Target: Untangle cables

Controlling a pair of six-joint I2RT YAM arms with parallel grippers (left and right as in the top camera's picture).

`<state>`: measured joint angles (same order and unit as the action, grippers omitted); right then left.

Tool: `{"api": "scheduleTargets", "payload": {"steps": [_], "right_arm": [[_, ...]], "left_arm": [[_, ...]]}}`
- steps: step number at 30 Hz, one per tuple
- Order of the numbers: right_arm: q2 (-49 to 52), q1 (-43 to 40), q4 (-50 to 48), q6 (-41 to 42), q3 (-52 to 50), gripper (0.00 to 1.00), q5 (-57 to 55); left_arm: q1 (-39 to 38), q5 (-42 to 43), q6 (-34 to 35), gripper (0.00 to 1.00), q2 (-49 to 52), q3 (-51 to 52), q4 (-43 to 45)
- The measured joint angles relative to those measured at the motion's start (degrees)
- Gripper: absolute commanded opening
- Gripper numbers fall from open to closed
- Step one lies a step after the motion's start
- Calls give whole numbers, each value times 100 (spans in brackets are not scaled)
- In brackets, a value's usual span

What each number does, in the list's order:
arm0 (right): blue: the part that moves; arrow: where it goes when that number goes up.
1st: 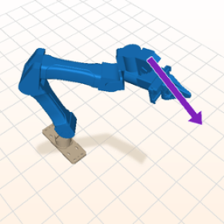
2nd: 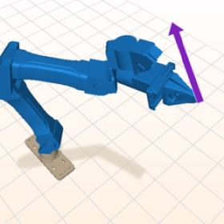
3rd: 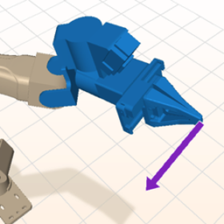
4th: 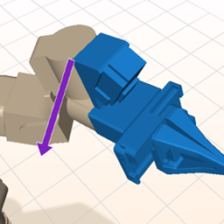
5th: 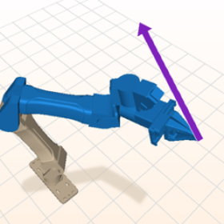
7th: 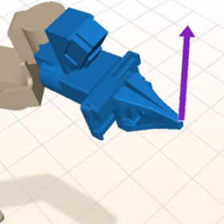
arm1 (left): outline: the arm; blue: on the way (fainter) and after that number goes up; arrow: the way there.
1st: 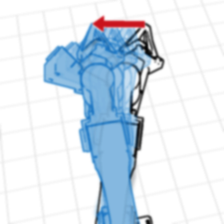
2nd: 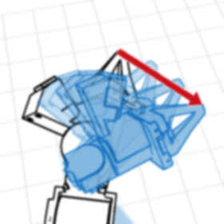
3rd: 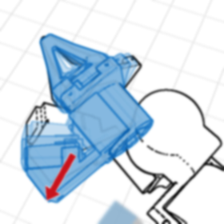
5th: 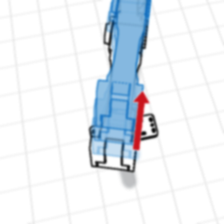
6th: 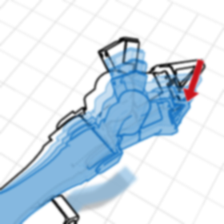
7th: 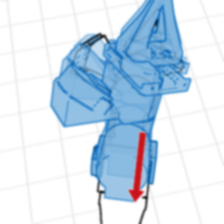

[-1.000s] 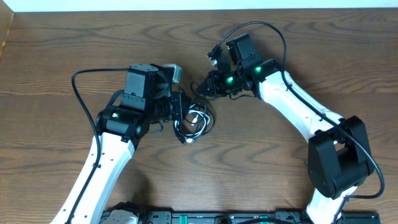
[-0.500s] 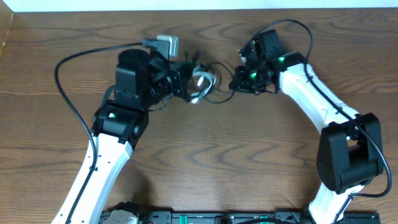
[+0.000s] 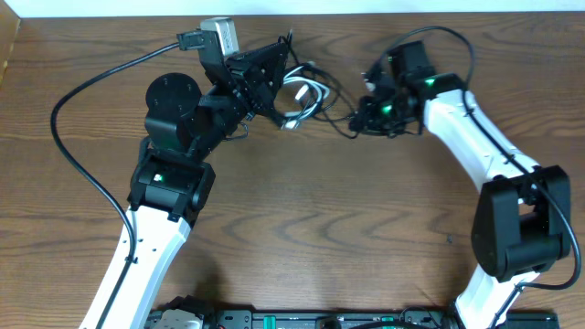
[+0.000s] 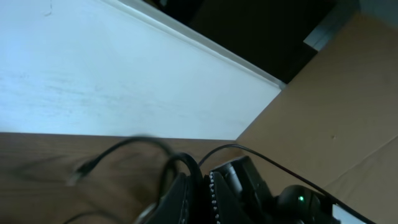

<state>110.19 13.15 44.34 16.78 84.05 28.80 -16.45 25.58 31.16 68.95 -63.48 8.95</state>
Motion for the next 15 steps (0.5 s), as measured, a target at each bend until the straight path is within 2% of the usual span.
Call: {"api": "scheduleTargets", "payload": {"steps": [10,11,13,15], "right_arm": [[-2,-909,476,-7,13,2,-85],[-7,-986,520,-7,15,5,-109],[-17,-1161,575,-24,15,27,-190],[-17,-1388,570,-271,15,42,-153]], "left_arm": [[-28,177,81,7,-7,0,-133],[-28,201,81,7,-7,0,-142],[-28,249,76,8,-7,0,-127],[-15,260,76,8,-48,-4,-138]]}}
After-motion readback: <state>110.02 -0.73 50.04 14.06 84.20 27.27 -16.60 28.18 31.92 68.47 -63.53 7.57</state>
